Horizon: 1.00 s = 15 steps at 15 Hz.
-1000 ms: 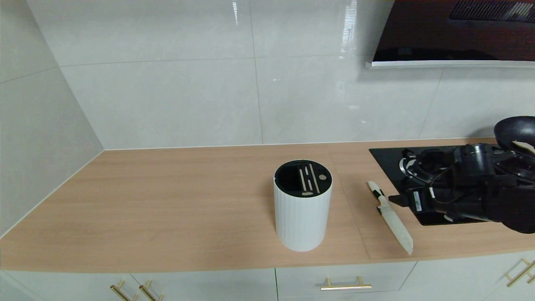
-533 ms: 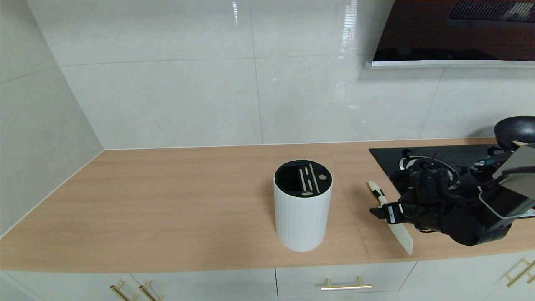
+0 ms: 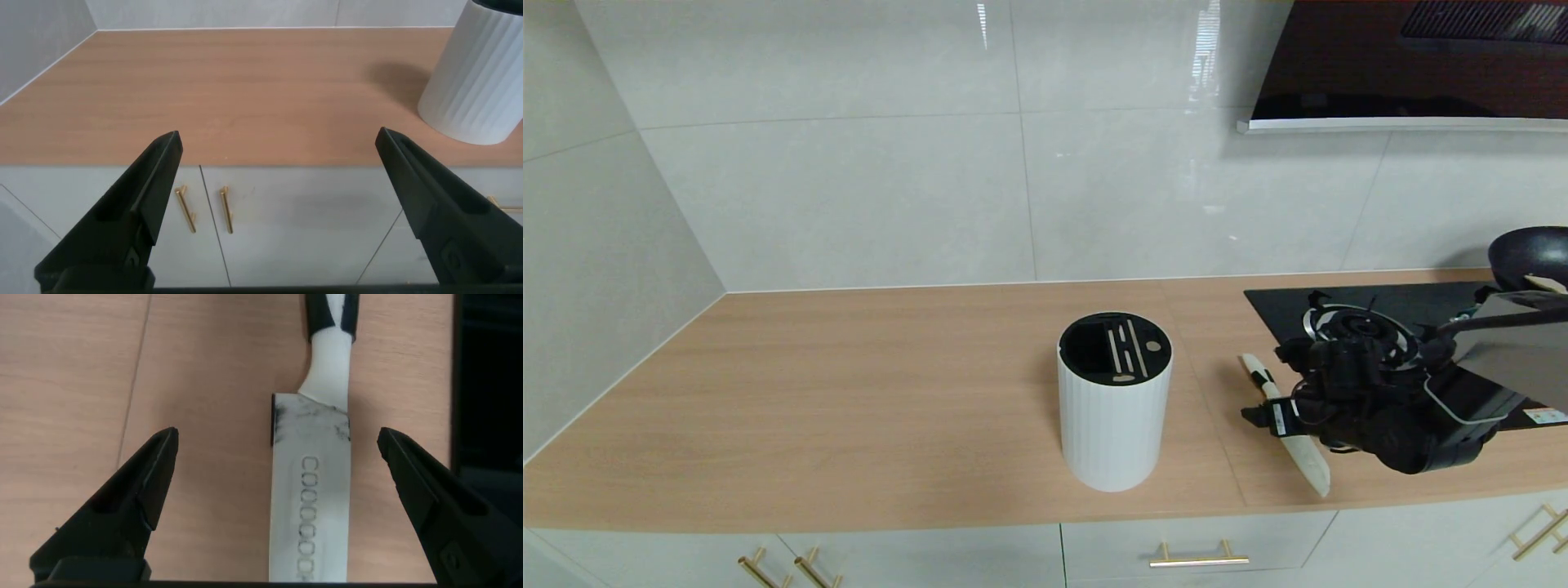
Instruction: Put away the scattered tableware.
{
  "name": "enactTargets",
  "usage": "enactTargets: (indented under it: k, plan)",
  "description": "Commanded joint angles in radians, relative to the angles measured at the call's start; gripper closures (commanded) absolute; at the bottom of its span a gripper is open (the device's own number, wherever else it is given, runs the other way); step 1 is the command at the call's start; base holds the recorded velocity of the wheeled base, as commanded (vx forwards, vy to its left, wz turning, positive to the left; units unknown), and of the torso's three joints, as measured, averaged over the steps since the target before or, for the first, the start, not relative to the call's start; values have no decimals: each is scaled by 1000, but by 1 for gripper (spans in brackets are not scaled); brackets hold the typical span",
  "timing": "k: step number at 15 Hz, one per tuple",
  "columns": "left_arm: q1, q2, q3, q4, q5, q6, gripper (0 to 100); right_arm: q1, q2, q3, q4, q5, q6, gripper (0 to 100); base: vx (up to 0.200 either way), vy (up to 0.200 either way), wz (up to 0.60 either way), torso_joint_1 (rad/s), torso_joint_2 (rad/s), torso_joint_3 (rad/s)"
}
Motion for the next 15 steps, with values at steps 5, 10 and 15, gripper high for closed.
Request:
enactTargets:
  k: [5,10,15]
  plan:
    - [0,2,0,0,0,0,0,-18,36,-27,0,8,3,0,0,0,0,0,0,0]
    - [0,2,0,0,0,0,0,-21,50,-50,0,37,45,0,0,0,0,0,0,0]
    - [0,2,0,0,0,0,0,-24,67,-53,0,42,46,0,0,0,0,0,0,0]
